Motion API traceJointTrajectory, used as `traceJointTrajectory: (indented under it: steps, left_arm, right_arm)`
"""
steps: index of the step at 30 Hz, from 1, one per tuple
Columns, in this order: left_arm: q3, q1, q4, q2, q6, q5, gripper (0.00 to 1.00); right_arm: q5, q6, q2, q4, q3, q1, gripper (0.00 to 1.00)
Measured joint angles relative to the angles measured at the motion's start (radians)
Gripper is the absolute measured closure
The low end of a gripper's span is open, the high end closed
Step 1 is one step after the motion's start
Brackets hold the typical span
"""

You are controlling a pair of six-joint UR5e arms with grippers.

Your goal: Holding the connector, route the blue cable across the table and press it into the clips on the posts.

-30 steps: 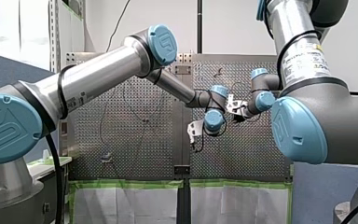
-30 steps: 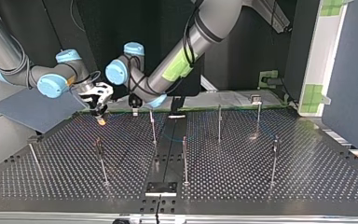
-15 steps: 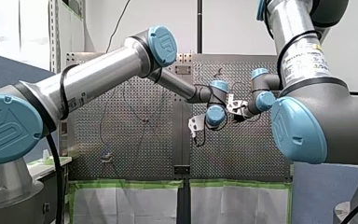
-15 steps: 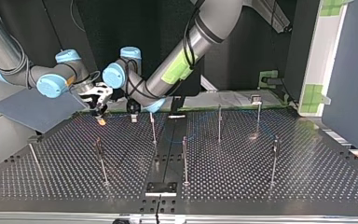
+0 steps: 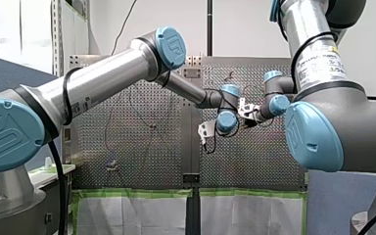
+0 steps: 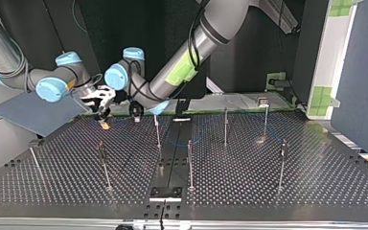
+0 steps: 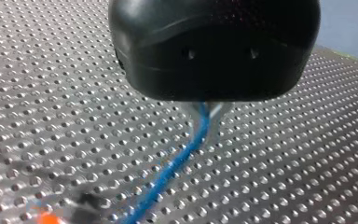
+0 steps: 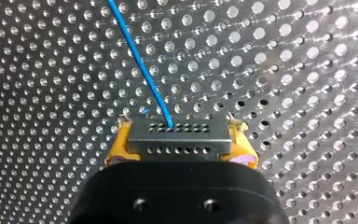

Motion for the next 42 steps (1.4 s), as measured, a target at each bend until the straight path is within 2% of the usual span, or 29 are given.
traceJointTrajectory:
  steps: [5, 9, 12, 19, 22, 27, 31, 37, 42]
  left_arm:
    - [0.019, -0.002, -0.037, 0.003, -0.007, -0.023, 1.00]
    - [0.021, -0.008, -0.067, 0.015, -0.019, -0.045, 1.00]
    - [0.021, -0.016, -0.087, 0.034, -0.024, -0.062, 1.00]
    - [0.016, -0.034, -0.110, 0.092, -0.025, -0.075, 1.00]
    - [0.015, -0.037, -0.112, 0.118, -0.025, -0.076, 1.00]
    - [-0.006, -0.050, -0.099, 0.158, -0.026, -0.087, 1.00]
    - [-0.036, -0.051, -0.072, 0.190, -0.019, -0.078, 1.00]
    - [-0.087, -0.055, -0.037, 0.241, -0.006, -0.070, 1.00]
    - [-0.120, -0.059, -0.021, 0.284, 0.013, -0.069, 1.00]
  right_arm:
    - [-0.004, -0.021, -0.008, 0.038, -0.030, 0.000, 1.00]
    - [-0.007, -0.021, -0.030, 0.069, -0.050, 0.000, 1.00]
    - [-0.013, -0.007, -0.053, 0.084, -0.061, -0.001, 1.00]
    - [-0.018, 0.043, -0.110, 0.126, -0.092, -0.003, 1.00]
    - [-0.019, 0.059, -0.136, 0.145, -0.095, -0.003, 1.00]
    - [-0.019, 0.070, -0.178, 0.176, -0.096, -0.007, 1.00]
    - [-0.019, 0.076, -0.213, 0.197, -0.096, -0.013, 1.00]
    - [-0.028, 0.096, -0.262, 0.212, -0.096, -0.021, 1.00]
    - [-0.037, 0.104, -0.301, 0.220, -0.097, -0.021, 1.00]
